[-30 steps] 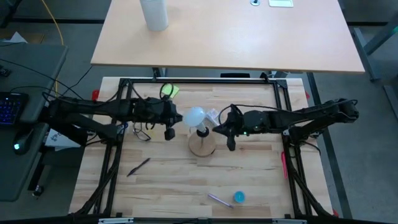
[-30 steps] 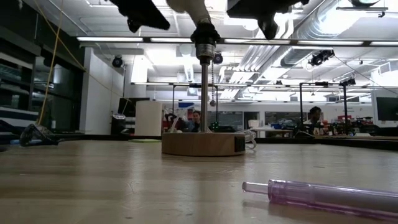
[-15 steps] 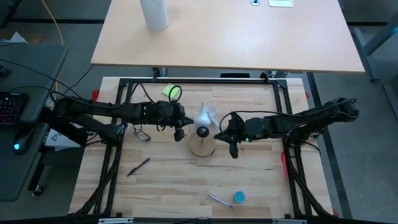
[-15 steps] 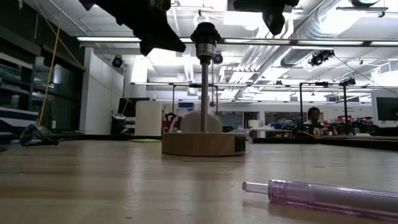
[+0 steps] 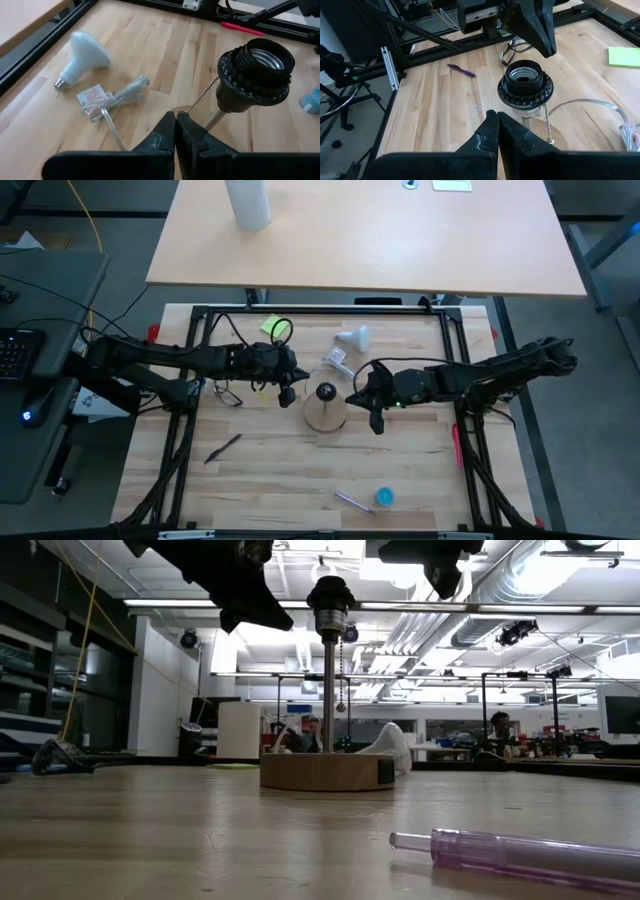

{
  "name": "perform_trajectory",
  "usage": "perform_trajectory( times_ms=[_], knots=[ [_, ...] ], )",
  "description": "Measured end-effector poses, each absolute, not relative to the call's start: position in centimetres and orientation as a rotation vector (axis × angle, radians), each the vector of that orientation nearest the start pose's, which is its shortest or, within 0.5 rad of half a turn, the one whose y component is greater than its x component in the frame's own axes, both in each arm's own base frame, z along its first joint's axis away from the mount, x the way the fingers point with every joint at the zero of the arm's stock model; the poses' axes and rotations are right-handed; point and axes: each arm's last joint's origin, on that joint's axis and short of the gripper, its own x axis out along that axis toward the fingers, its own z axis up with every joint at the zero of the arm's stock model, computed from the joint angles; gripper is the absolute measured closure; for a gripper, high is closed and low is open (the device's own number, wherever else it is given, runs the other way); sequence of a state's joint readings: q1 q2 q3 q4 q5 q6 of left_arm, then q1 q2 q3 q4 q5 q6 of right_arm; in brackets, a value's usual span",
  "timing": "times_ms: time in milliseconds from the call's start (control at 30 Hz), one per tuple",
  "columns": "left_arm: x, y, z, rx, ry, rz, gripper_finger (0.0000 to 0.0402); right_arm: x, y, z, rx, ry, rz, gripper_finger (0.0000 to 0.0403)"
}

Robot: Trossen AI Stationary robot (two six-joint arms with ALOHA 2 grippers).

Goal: Screw lightbulb
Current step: Return to Home Position

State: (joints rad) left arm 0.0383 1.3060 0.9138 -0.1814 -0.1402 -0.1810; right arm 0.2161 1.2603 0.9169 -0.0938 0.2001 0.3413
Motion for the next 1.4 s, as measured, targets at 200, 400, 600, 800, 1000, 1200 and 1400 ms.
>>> perform_trajectory(
  times_ms=[200, 400, 600, 800, 1000, 1200, 1400],
  knots=[
    [27.1, 1.2, 28.0, -0.22, 0.525, 0.144, 0.0401, 24.4, 4.7, 30.1, 0.271, 0.476, -0.102, 0.0403],
    [24.4, -0.7, 29.3, -0.282, 0.31, 0.062, 0.0401, 18.2, 3.0, 33.3, 0.338, 0.403, -0.208, 0.0403],
    [20.9, -1.6, 23.4, -0.467, 0.03, 0.029, 0.0402, 13.2, 1.6, 35.9, 0.426, 0.199, -0.279, 0.0403],
    [18.5, -1.2, 18.7, -0.494, 0.013, 0.039, 0.0402, 10.4, 0.9, 37.1, 0.549, 0.072, -0.279, 0.0403],
    [16.0, -0.3, 15.7, -0.533, -0.024, 0.068, 0.0402, 9.0, 0.6, 38.4, 0.566, 0.043, -0.304, 0.0403],
    [15.8, 0.2, 14.4, -0.544, 0.083, 0.096, 0.0402, 7.7, 0.3, 38.5, 0.537, 0.14, -0.32, 0.0403],
    [15.8, 0.3, 14.5, -0.506, 0.078, 0.114, 0.0402, 7.6, 0.7, 35.0, 0.629, 0.273, -0.216, 0.0403]
  ],
)
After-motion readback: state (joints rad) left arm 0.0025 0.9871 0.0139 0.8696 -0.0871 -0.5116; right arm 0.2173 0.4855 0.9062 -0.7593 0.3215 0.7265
